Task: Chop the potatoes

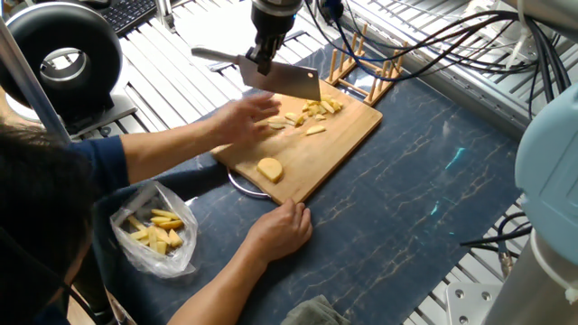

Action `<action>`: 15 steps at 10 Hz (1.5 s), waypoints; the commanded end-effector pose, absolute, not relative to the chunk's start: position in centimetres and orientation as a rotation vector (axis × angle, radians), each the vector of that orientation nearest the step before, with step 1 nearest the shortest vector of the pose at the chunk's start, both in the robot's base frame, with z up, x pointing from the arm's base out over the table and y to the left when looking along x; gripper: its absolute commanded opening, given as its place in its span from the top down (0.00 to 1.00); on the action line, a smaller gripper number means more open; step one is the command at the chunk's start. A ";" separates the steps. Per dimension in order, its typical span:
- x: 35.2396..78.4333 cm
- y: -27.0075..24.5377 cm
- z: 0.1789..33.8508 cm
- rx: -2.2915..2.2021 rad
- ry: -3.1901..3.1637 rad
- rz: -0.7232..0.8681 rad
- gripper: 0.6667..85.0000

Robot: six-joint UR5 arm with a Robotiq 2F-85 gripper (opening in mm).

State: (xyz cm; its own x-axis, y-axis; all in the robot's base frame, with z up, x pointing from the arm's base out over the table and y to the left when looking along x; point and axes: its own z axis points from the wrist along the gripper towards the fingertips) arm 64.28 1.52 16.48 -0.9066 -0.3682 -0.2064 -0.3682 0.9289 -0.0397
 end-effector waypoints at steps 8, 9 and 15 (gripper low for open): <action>64.4 1.2 17.0 -0.549 2.898 -0.046 1.00; 64.4 1.5 17.0 -0.534 2.900 -0.029 1.00; 63.8 -0.2 17.3 -0.605 2.921 -0.076 1.00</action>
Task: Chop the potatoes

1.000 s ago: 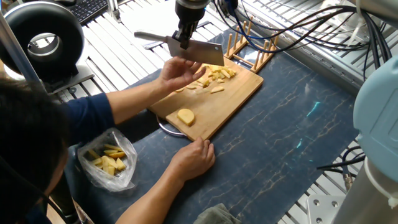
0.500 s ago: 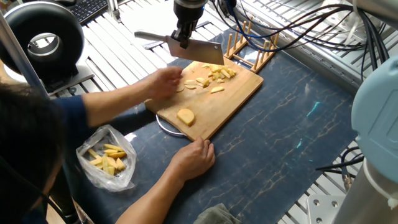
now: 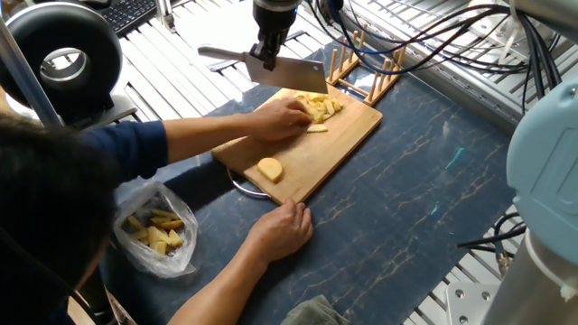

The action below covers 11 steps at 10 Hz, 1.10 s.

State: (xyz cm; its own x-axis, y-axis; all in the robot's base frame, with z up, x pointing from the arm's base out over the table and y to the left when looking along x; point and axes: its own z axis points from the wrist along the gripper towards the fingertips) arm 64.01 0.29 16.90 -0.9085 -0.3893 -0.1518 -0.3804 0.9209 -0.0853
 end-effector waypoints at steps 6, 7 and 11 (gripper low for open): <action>62.6 -2.7 18.0 -0.752 2.943 -0.164 1.00; 62.2 -4.0 18.2 -0.830 2.943 -0.223 1.00; 60.8 -5.2 18.2 -0.900 2.971 -0.212 1.00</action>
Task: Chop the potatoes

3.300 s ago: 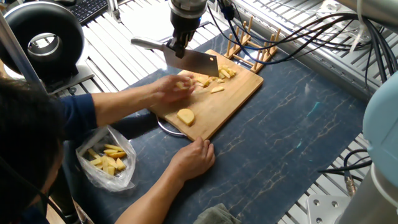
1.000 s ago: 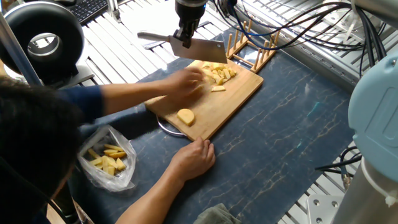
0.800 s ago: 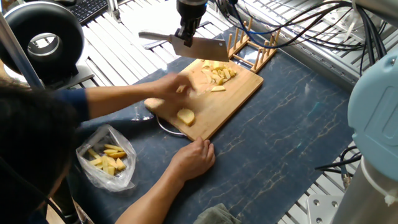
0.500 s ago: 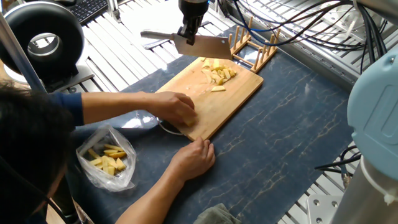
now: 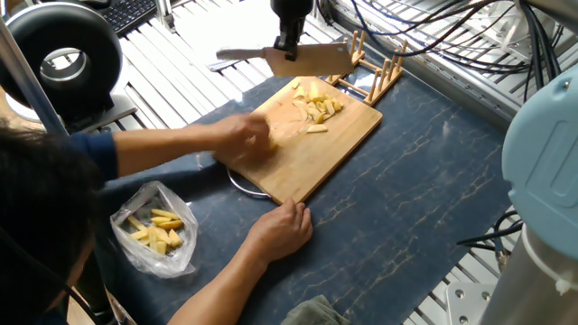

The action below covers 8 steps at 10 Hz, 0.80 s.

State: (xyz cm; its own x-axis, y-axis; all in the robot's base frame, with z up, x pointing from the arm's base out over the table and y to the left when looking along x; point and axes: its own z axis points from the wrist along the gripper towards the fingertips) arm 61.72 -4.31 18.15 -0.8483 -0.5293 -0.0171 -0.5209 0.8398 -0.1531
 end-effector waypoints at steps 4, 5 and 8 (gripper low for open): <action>57.0 -6.3 17.4 -0.966 3.096 -0.149 1.00; 55.8 -6.6 17.4 -0.994 3.134 -0.132 1.00; 54.0 -7.4 17.3 -1.010 3.204 -0.123 1.00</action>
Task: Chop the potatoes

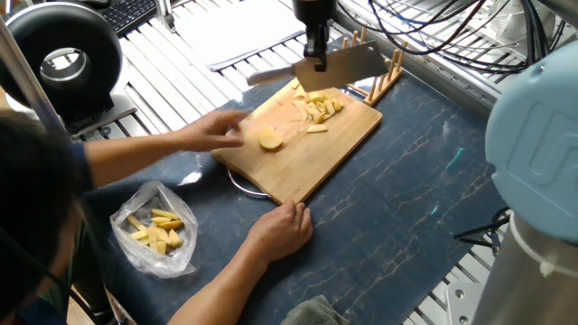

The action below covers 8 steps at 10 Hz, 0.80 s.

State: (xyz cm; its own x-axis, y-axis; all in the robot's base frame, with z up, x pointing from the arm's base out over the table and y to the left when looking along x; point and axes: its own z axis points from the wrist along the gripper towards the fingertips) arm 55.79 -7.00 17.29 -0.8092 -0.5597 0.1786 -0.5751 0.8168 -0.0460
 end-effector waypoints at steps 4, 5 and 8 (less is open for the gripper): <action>54.0 -8.0 15.9 0.822 -2.783 0.124 1.00; 54.2 -8.1 15.4 0.817 -2.783 0.131 1.00; 54.6 -8.3 13.9 0.830 -2.769 0.155 1.00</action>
State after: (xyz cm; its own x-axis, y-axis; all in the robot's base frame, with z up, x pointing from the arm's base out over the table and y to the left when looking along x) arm 54.35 -8.27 15.10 -0.8087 -0.5290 0.2571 -0.5536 0.8323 -0.0288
